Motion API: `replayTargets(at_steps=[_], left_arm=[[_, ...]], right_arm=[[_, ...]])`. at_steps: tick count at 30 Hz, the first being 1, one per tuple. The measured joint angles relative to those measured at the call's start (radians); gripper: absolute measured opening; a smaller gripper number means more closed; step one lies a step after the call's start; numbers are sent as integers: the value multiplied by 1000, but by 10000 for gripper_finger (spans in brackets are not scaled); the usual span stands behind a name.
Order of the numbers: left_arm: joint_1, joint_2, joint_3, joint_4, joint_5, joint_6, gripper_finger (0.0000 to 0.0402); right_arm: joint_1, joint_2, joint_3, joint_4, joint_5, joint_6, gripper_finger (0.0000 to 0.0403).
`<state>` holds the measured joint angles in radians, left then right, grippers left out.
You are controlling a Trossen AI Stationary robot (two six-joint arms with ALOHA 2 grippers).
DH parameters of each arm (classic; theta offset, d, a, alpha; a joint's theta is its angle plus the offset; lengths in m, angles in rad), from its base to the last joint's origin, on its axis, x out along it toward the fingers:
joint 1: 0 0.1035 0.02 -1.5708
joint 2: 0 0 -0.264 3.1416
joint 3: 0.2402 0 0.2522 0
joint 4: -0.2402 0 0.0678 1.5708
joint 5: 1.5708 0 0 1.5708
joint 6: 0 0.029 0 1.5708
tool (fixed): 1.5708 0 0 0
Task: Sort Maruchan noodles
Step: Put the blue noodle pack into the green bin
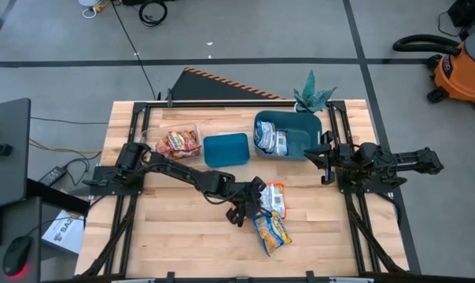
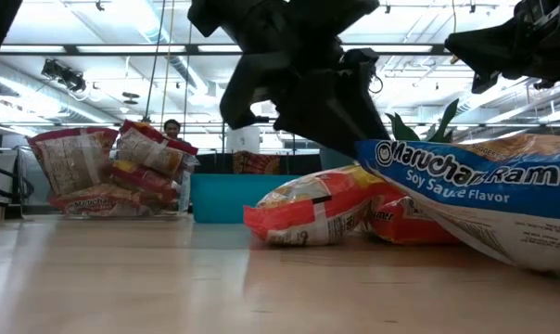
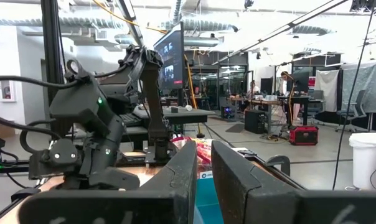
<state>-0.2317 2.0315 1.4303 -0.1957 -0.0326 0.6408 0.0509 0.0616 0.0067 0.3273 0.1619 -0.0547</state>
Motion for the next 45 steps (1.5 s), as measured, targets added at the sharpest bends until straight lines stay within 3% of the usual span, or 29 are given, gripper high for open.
replayTargets(at_steps=[16,32,37,45], left_arm=[[-26,0,0,48,-61,1,158],[-47,-5,1,97,-141,116,155],[-54,-5,1,52,-128,102,155],[-107,-6,73,-163,-170,-28,155]], right_arm=[[0,0,0,0,0,0,55],[0,0,0,0,0,0,55],[0,0,0,0,0,0,55],[0,0,0,0,0,0,55]])
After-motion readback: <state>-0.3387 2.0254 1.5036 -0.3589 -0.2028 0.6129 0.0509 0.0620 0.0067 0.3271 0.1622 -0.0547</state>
